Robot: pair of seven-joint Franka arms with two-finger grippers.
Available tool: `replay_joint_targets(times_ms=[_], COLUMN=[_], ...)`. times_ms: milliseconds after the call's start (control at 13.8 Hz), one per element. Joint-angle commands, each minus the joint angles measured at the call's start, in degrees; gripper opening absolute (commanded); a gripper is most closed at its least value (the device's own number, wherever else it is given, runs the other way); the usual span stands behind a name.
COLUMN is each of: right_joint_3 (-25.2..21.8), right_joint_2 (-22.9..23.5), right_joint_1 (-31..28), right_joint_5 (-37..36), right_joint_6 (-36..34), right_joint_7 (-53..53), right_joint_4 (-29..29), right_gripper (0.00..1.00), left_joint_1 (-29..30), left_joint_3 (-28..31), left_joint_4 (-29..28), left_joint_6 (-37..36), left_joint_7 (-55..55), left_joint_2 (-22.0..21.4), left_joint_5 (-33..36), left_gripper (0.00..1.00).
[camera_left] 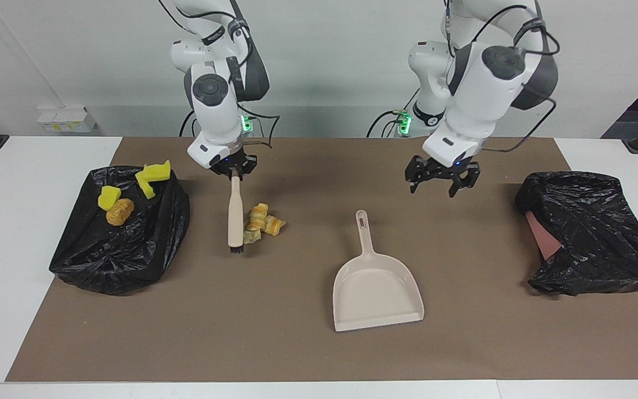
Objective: Sweep and dump trash in bin
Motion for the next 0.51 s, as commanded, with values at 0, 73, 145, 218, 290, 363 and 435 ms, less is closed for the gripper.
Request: replay_joint_targets(times_ms=[0, 73, 145, 218, 290, 363, 435], right_joint_3=[0.13, 0.13, 0.13, 0.13, 0.13, 0.22, 0.22], right_joint_2=[-1.52, -1.61, -1.52, -1.52, -1.52, -1.52, -1.52], right_joint_1=[-1.46, -1.55, -1.64, -2.08, -2.26, -2.26, -2.26], right_joint_5=[-2.75, -3.46, -3.55, -3.99, -4.16, -4.17, -4.17], right_joint_6=[-0.96, -0.87, -0.35, 0.18, 0.27, 0.36, 0.45], right_joint_7=[-3.18, -3.18, -3.27, -3.88, -4.41, -4.41, -4.5], right_joint_4=[-0.26, -0.78, -1.57, -1.93, -1.93, -1.93, -1.93], right_gripper=[0.0, 0.0, 0.0, 0.0, 0.0, 0.0, 0.0], left_joint_1=[-4.82, -5.36, -6.84, -8.16, -8.52, -9.14, -9.92], left_joint_3=[0.79, 0.71, 0.71, 0.79, 0.79, 0.79, 0.79], left_joint_4=[-0.13, -0.13, -0.22, -0.83, -2.05, -3.2, -3.82], left_joint_6=[6.03, 8.05, 10.08, 12.36, 14.82, 16.93, 18.52], left_joint_7=[-7.62, -10.26, -13.25, -15.45, -16.87, -18.1, -19.5], left_joint_2=[4.95, 6.27, 7.76, 8.99, 9.18, 9.7, 10.23], left_joint_5=[4.21, 4.31, 4.4, 4.66, 4.75, 4.84, 5.01], left_gripper=[1.0, 1.0, 1.0, 1.0, 1.0, 1.0, 1.0])
